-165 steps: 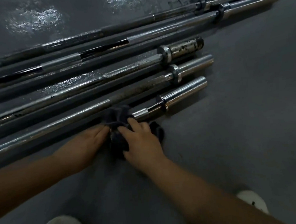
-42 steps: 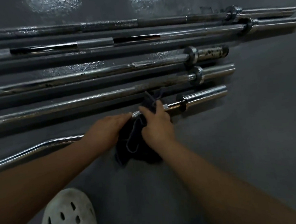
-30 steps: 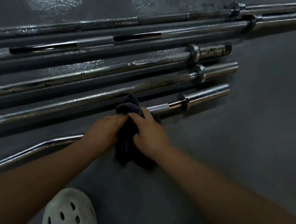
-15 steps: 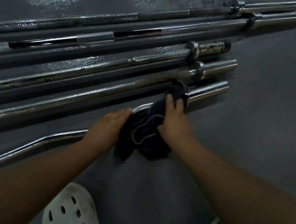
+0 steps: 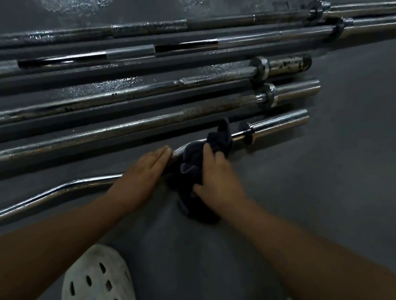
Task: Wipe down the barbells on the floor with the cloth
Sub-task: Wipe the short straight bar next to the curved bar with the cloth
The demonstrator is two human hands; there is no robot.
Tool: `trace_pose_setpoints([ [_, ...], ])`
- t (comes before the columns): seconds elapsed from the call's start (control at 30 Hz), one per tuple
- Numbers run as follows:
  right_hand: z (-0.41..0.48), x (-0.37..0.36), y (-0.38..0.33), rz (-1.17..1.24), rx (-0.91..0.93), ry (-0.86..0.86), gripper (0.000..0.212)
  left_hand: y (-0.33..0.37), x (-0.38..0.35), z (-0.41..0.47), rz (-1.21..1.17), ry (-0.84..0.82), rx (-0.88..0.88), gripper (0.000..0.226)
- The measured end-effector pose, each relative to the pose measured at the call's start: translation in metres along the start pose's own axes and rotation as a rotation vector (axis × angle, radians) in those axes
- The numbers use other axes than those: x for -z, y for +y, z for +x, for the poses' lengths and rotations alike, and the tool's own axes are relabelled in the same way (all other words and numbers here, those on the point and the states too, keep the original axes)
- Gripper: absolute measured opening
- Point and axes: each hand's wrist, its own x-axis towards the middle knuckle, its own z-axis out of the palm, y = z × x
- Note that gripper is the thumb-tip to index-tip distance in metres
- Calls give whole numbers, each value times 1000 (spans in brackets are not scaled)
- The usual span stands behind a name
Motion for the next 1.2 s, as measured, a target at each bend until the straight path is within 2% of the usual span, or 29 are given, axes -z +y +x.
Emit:
trace_pose_setpoints([
  [0.07,8,17,43,14,-8,127,90,0,-1,0,6,-8,11,61],
  [0.13,10,13,49,140,-232,287,86,3,0,3,6,14,27,58],
  [0.17,9,4,35,238,-316,295,88,5,0,5,3,11,32,56],
  [0.2,9,-6,17,320,-317,262,91,6,2,5,5,0,37,56],
  [0.23,8,-11,1,373,-236,180,92,6,3,5,9,-13,37,57],
  [0.3,9,-6,-6,322,37,-46,92,6,4,4,13,-17,36,60],
  [0.33,14,4,2,274,113,-93,92,5,3,4,14,-18,35,61],
  [0.37,18,13,15,242,99,-52,92,5,2,4,16,-24,43,60],
  [0.43,21,15,28,370,-141,148,100,5,0,6,28,-11,65,60],
  [0.47,16,10,21,460,-266,167,104,7,0,7,26,-9,73,61],
  [0.5,13,4,6,506,-294,117,107,7,0,8,23,-15,76,62],
  [0.6,18,7,-5,406,-59,-168,104,5,2,4,0,-35,52,73],
  [0.63,23,18,7,339,2,-187,102,4,3,4,-16,-44,38,75],
  [0.67,30,29,23,300,-6,-132,100,3,3,4,-21,-50,37,73],
  [0.73,36,34,48,344,-216,38,101,3,2,5,-10,-46,60,66],
  [0.8,23,20,29,447,-345,62,103,6,2,7,-17,-43,67,64],
  [0.87,19,3,-7,450,-195,-83,100,3,3,6,-36,-47,61,69],
  [0.93,21,7,-20,349,44,-278,96,0,4,2,-62,-53,57,72],
  [1.0,32,23,2,261,83,-199,94,-1,6,2,-57,-49,56,64],
  [1.1,25,21,34,353,-289,134,96,6,9,5,-50,-31,46,61],
  [1.13,16,12,26,386,-349,156,101,7,9,6,-52,-27,47,62],
  [1.17,11,2,11,405,-306,108,104,7,10,7,-56,-29,50,62],
  [1.2,9,-7,-3,405,-178,0,105,5,11,7,-59,-40,54,61],
])
